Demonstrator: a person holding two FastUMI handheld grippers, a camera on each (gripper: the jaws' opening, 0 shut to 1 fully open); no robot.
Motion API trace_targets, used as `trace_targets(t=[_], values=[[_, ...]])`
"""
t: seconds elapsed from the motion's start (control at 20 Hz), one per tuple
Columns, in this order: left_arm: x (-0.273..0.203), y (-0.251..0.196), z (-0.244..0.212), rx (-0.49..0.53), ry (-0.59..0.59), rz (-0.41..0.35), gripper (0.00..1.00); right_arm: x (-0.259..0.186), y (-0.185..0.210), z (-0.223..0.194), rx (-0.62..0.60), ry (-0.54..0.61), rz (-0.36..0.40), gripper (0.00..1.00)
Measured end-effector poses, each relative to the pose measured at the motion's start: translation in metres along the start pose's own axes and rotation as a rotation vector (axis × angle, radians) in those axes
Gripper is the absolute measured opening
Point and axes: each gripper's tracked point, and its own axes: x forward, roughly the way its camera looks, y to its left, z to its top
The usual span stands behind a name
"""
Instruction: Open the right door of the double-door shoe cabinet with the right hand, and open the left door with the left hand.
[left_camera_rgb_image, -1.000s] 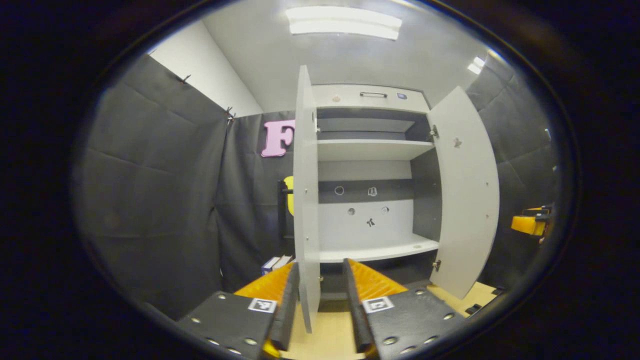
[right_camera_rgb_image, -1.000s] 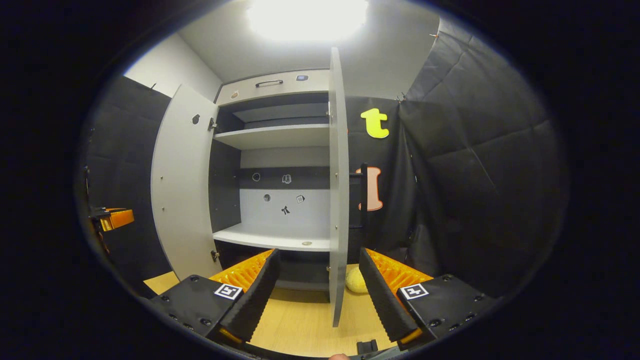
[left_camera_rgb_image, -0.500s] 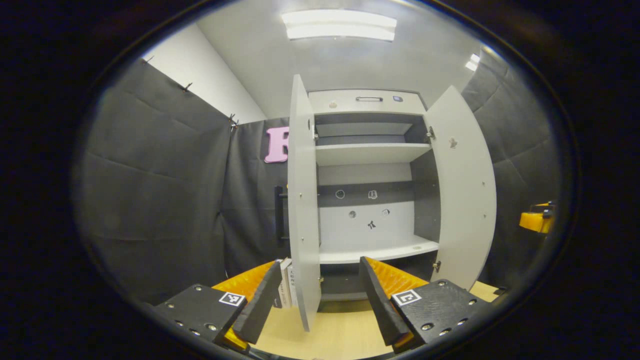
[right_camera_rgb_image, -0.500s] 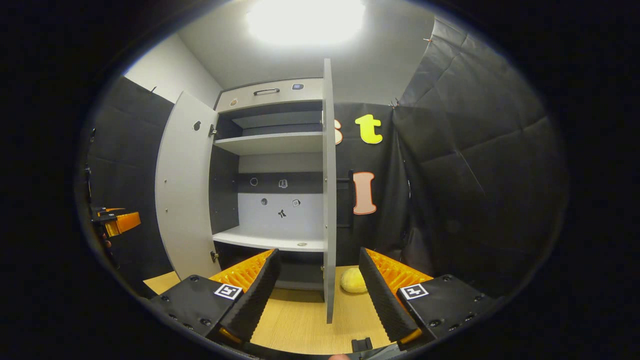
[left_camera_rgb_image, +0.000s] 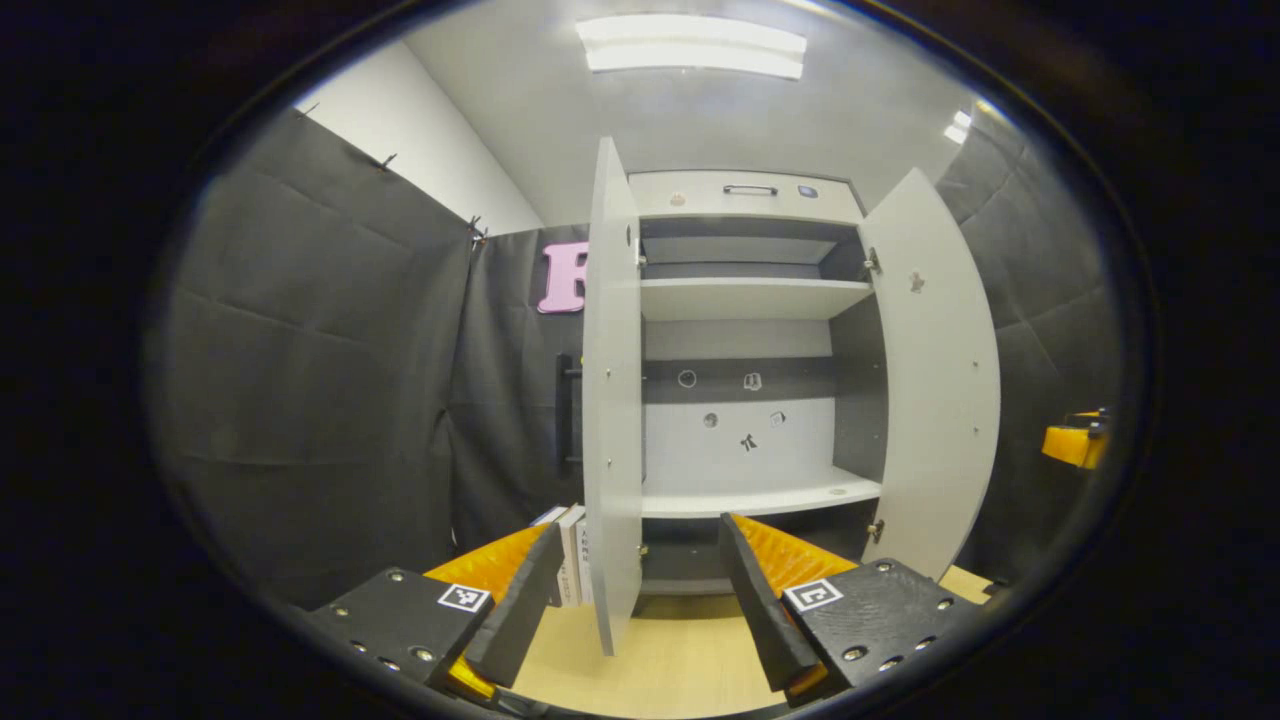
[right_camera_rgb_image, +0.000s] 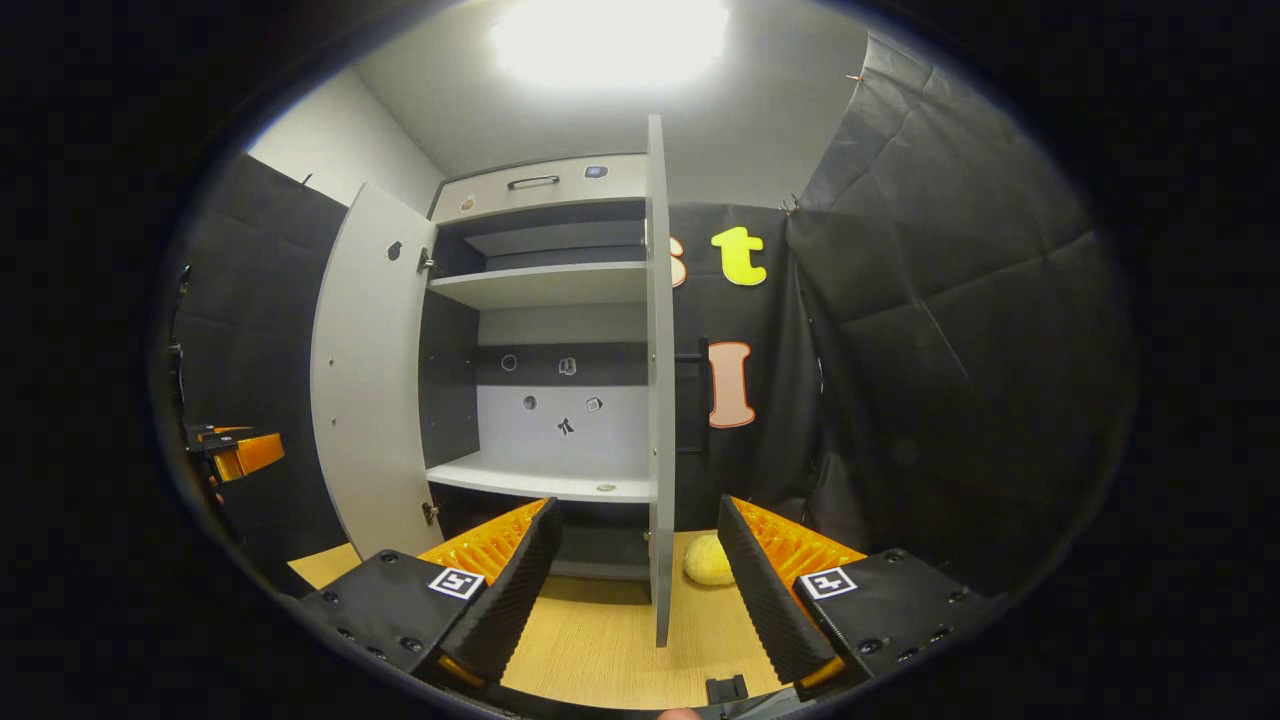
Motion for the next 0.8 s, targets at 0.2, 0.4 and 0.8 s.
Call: trace_targets(t=[0.2,0.4,0.8], values=[[-0.0018,0.0036,0.0002,0.012,-0.002,0.013,0.89,-0.0022,-0.0002,-0.0005,-0.008,0.001,-0.006,0.98],[-0.0036,0.0017,0.0047,-0.005,-0.013,-0.002,0.9,-0.0042,-0.0008,0.0003,-0.005,-0.002,-0.008,0.97],[-0.0034,-0.0005,0.0058,0.022,-0.014,-0.016,0.89,-0.004,0.0,0.0037,-0.017,-0.006,-0.008,0.99]])
